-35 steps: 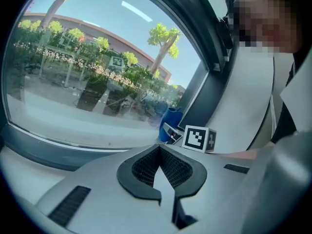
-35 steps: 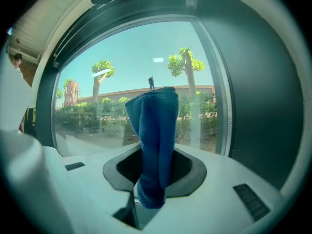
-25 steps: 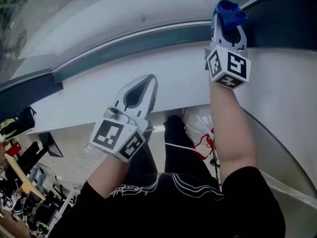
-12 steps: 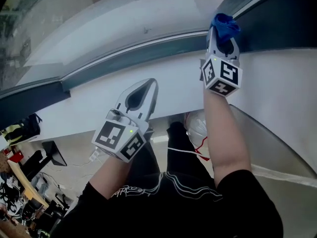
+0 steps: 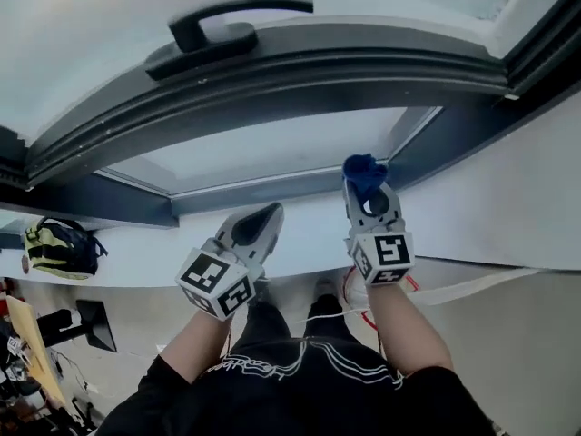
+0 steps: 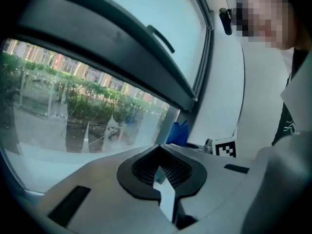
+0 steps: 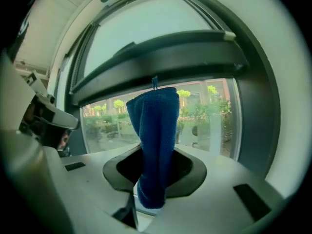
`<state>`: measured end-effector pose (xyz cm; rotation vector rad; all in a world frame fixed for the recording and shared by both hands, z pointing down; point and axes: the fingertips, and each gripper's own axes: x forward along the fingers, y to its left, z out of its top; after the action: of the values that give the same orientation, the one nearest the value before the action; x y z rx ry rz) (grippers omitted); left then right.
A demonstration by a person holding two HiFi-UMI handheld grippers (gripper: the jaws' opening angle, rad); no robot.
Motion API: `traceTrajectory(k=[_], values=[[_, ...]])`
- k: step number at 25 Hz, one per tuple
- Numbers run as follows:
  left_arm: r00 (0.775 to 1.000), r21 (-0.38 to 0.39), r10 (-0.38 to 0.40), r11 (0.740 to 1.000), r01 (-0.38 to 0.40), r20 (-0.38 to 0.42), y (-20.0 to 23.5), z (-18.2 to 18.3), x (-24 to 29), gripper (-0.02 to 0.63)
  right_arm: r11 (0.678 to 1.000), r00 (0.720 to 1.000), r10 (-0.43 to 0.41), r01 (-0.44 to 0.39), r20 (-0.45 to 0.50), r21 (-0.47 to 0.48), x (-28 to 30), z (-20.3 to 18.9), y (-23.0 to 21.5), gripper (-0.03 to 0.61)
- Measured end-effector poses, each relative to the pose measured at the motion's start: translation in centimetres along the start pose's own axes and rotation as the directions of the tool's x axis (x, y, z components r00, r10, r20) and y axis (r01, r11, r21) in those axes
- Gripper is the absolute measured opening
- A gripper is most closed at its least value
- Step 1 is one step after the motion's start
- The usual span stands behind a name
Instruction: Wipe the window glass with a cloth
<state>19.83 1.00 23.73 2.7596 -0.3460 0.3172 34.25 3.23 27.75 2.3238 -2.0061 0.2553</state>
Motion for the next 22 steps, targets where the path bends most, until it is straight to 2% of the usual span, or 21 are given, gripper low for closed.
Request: traceTrajectory(k=[2, 4, 7, 9, 12, 16, 22], values=[[1.000, -0.005, -0.010, 1.000, 0.010, 0.015, -0.8, 2.9, -3.7, 0.003, 0.996, 0.996, 0.094, -0.094, -0.002, -0.007, -2.8, 4.3, 4.4, 0.094], [0.999, 0.008, -0.017, 1.000, 0.017, 0.040, -1.9, 6.2, -7.3, 0.003, 0.977, 0.978, 0.211, -0.211, -0.004, 0.008, -5.3, 8.5, 8.5, 0.094], [0.994, 0.069, -0.056, 0.996, 0.050, 0.089, -3.3, 11.5, -11.7, 0.003, 0.921, 0.921, 0.389, -0.389, 0.014, 0.031, -7.4, 14.6, 13.3, 0.094], [0.990, 0.109, -0.081, 0.992, 0.069, 0.111, -4.4, 14.5, -14.1, 0.004, 0.884, 0.885, 0.466, -0.466, 0.024, 0.031, -8.3, 18.1, 15.5, 0.094], [0.983, 0.162, -0.086, 0.985, 0.060, 0.161, -5.8, 17.7, -16.8, 0.003, 0.838, 0.839, 0.542, -0.543, 0.044, 0.045, -9.5, 22.3, 17.7, 0.094], [0.978, 0.194, -0.089, 0.980, 0.052, 0.188, -7.2, 20.2, -19.3, 0.003, 0.774, 0.779, 0.626, -0.627, 0.048, 0.088, -10.6, 25.8, 20.9, 0.094], [0.972, 0.263, -0.109, 0.963, 0.052, 0.207, -8.3, 22.6, -21.5, 0.003, 0.734, 0.736, 0.677, -0.677, 0.030, 0.039, -11.3, 28.0, 23.8, 0.094]])
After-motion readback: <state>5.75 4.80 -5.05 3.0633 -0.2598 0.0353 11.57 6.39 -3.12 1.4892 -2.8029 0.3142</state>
